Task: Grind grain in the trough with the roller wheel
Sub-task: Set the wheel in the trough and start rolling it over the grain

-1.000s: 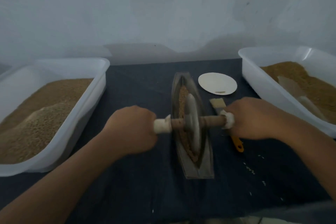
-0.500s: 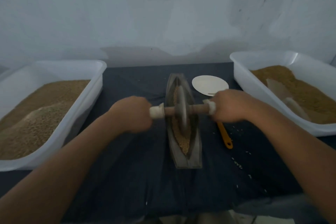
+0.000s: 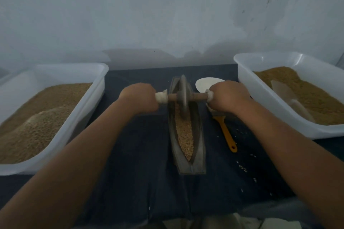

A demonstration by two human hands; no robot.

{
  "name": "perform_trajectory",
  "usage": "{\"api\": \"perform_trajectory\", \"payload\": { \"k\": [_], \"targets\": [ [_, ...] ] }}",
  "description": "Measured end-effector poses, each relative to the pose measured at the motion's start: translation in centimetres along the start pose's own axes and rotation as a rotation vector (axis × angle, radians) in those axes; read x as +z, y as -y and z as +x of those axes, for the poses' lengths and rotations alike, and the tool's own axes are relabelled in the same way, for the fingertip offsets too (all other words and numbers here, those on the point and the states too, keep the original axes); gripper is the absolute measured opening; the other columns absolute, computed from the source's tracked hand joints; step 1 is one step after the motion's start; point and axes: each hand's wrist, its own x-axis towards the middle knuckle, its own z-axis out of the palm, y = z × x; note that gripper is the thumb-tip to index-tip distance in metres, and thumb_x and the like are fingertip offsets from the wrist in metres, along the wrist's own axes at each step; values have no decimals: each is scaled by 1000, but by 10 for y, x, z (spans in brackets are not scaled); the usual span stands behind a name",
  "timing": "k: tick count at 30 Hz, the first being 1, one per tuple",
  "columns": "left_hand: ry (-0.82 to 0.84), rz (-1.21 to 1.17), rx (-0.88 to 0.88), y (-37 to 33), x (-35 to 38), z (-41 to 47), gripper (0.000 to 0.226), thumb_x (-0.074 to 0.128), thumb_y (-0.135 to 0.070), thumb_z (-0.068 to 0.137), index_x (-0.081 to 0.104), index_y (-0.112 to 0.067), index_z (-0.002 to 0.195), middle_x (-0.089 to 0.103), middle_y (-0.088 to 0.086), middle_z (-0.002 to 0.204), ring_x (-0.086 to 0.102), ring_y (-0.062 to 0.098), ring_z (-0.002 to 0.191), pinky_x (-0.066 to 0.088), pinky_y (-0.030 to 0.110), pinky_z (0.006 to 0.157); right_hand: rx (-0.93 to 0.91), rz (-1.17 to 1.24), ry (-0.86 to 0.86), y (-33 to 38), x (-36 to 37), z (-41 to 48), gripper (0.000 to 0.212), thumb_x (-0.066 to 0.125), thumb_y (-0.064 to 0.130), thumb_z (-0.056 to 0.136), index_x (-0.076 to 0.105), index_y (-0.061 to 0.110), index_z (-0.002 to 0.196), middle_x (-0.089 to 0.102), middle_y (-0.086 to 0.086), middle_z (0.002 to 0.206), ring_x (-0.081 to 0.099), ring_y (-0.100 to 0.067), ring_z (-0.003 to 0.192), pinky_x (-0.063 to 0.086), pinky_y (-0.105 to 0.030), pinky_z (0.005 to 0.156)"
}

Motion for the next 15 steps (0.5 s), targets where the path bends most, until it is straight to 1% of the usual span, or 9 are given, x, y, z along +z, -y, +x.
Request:
{"api": "perform_trajectory", "payload": {
  "k": [2, 3, 4, 5, 6, 8, 11, 13, 15],
  "targets": [
    [172, -55, 72, 6, 7, -26, 17, 70, -35, 79, 63, -20, 73, 68, -5, 75, 67, 14, 69, 54, 28, 63, -80, 28, 197, -7, -6, -24, 20, 60, 47, 89, 64, 32, 75, 66, 6, 68, 63, -8, 63, 53, -32, 60],
    [236, -72, 108, 9, 11, -40, 17, 69, -36, 75, 63, -21, 71, 68, -5, 71, 66, 10, 65, 50, 25, 58, -113, 62, 293, -11, -7, -39, 17, 63, 48, 83, 64, 34, 74, 67, 7, 66, 64, -7, 58, 50, -29, 55],
    [261, -75, 131, 11, 14, -52, 18, 66, -39, 71, 63, -22, 69, 67, -6, 68, 65, 7, 63, 47, 23, 54, -126, 107, 375, -13, -9, -53, 16, 65, 50, 78, 65, 36, 72, 68, 13, 66, 64, -3, 56, 46, -26, 51],
    [244, -67, 142, 12, 17, -58, 20, 62, -43, 66, 61, -23, 67, 65, -7, 65, 63, 6, 60, 45, 22, 52, -130, 154, 422, -15, -9, -61, 16, 66, 52, 76, 66, 36, 71, 67, 21, 67, 64, 2, 57, 43, -25, 49],
    [200, -50, 144, 11, 18, -57, 22, 58, -46, 64, 60, -24, 65, 63, -8, 63, 61, 5, 59, 45, 24, 52, -125, 184, 429, -16, -7, -62, 19, 66, 52, 76, 66, 34, 70, 67, 22, 66, 64, 2, 57, 42, -25, 50],
    [91, -1, 112, 6, 16, -43, 24, 58, -48, 68, 57, -24, 65, 60, -9, 65, 58, 7, 60, 47, 28, 57, -98, 136, 330, -12, 1, -50, 23, 65, 51, 83, 64, 32, 70, 67, 7, 64, 63, -7, 56, 43, -28, 53],
    [-107, 58, 4, 1, 12, -5, 25, 63, -46, 78, 56, -24, 68, 60, -8, 72, 58, 18, 65, 50, 34, 64, -17, 7, 11, -2, 11, -14, 25, 56, 47, 92, 59, 30, 73, 62, 6, 70, 62, -13, 66, 52, -35, 61],
    [-159, 55, -54, 1, 8, 12, 27, 60, -50, 78, 59, -24, 71, 61, -6, 74, 58, 21, 66, 51, 35, 66, 14, -28, -137, 3, 11, 6, 28, 58, 45, 93, 55, 29, 71, 59, 7, 69, 60, -16, 66, 51, -34, 62],
    [-138, 20, -67, 1, 6, 15, 31, 60, -54, 79, 61, -23, 74, 61, -5, 75, 59, 21, 67, 53, 35, 67, 7, -49, -153, 4, 4, 14, 28, 61, 45, 94, 55, 29, 71, 59, 6, 70, 59, -16, 65, 53, -34, 63]
  ]
}}
